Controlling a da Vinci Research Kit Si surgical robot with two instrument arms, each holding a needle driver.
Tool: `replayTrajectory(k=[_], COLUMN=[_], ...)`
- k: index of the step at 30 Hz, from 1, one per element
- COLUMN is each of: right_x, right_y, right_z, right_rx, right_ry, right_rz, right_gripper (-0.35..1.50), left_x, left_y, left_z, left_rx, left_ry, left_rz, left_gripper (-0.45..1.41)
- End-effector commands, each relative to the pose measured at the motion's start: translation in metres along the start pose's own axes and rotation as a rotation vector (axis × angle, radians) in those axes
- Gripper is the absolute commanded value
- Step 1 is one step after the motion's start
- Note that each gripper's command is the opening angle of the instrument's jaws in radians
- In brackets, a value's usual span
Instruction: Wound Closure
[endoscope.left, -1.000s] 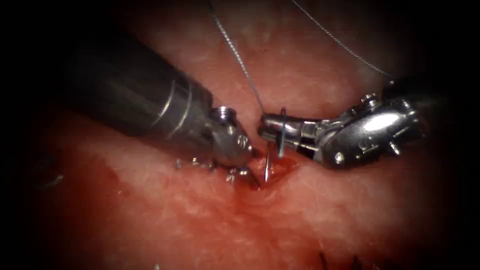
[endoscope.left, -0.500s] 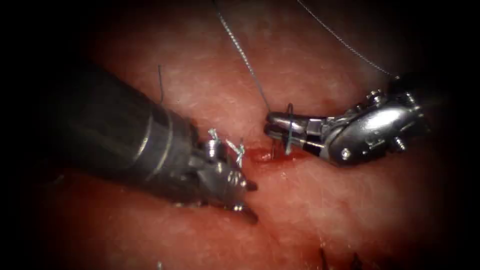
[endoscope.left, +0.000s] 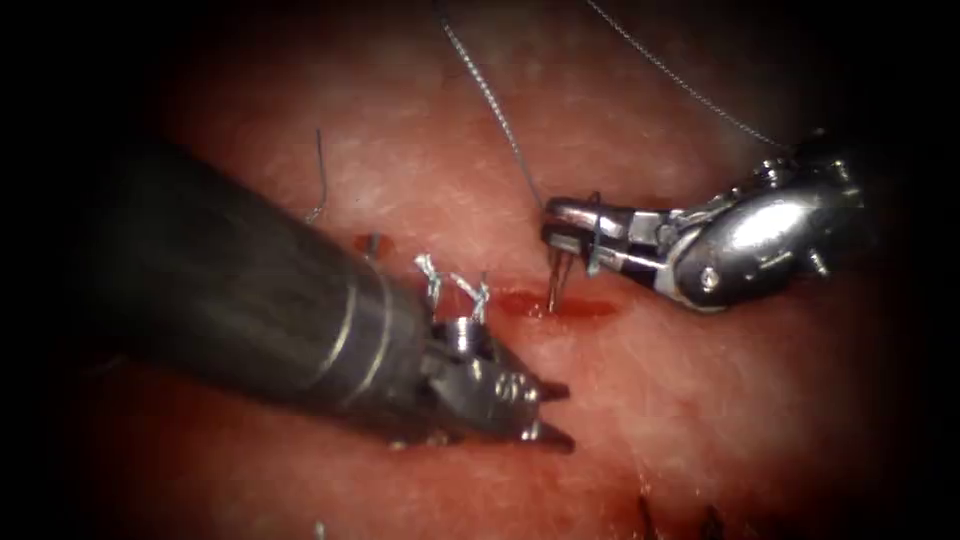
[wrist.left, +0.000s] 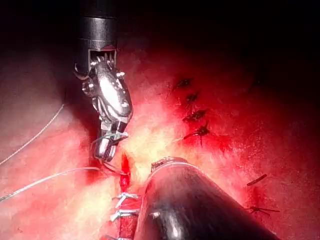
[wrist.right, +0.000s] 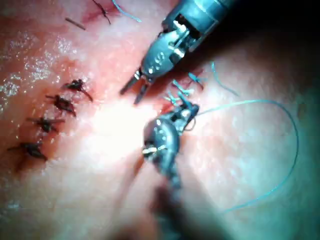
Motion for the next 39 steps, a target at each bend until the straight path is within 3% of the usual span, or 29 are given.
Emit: replayTrajectory(k=[1, 13, 30, 39], right_x=[-0.0002, 0.0005, 0.0009, 0.0007], right_y=[-0.0008, 0.0000, 0.0003, 0.0015], right_z=[0.0005, 0.0008, 0.0012, 0.0012], right_rx=[0.004, 0.007, 0.011, -0.021], right_ry=[-0.001, -0.007, -0.023, -0.102], right_rz=[0.021, 0.115, 0.279, 0.434], right_gripper=[-0.35, -0.35, -0.35, -0.35], left_x=[-0.0009, -0.0042, -0.0048, -0.0052], left_y=[0.0011, 0.0005, -0.0003, -0.0007], left_z=[0.0010, 0.0027, 0.0035, 0.0038], left_rx=[-0.006, -0.011, -0.006, -0.004], left_ry=[-0.001, 0.005, 0.005, 0.005], left_rz=[0.005, 0.009, 0.009, 0.013], left_gripper=[0.10, 0.10, 0.04, 0.04])
